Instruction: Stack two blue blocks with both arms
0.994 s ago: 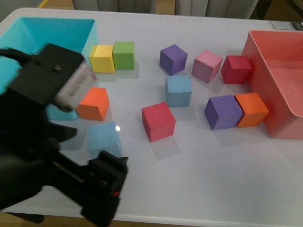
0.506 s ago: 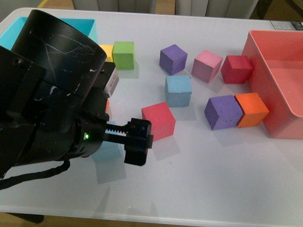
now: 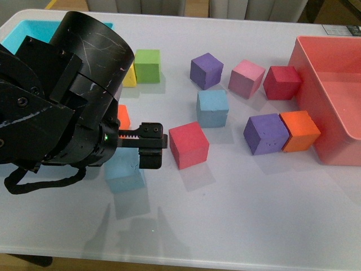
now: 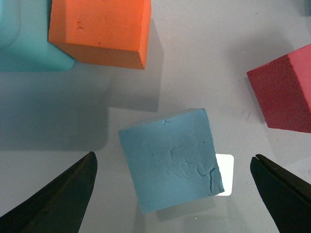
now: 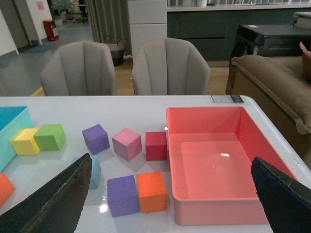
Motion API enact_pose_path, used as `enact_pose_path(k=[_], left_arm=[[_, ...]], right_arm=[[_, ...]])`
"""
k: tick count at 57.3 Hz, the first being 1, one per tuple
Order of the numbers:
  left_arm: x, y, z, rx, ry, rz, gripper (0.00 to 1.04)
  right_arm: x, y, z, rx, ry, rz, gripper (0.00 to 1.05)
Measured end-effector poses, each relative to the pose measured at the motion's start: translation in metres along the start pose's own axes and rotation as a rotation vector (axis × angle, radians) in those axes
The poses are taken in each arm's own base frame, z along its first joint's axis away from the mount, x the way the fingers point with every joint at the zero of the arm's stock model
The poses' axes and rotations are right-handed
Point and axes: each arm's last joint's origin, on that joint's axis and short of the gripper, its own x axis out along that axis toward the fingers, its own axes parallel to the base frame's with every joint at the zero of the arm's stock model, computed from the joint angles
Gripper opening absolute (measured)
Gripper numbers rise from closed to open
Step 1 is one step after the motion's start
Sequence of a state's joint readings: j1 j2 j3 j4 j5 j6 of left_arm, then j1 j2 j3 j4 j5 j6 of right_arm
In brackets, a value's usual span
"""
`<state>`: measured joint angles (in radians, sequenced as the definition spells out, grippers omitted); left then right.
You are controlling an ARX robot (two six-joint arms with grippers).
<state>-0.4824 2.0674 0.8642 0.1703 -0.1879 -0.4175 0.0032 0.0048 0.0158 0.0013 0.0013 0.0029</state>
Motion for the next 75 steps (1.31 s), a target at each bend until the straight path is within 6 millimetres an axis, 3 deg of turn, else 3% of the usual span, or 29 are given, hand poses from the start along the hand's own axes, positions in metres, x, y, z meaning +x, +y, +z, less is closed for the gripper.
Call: enact_pose_path(k=[59,75], left_arm=[[0.045,0.006,-0.009,-0.026,0.083,0.061,0.96],[0.043,0.003,-0.013,-0.001,0.104,0.090,0.61]], right_arm=[[0.000,0.000,0.000,0.000,0.000,0.000,0.96],[0.000,0.000,0.000,0.000,0.000,0.000,0.96]])
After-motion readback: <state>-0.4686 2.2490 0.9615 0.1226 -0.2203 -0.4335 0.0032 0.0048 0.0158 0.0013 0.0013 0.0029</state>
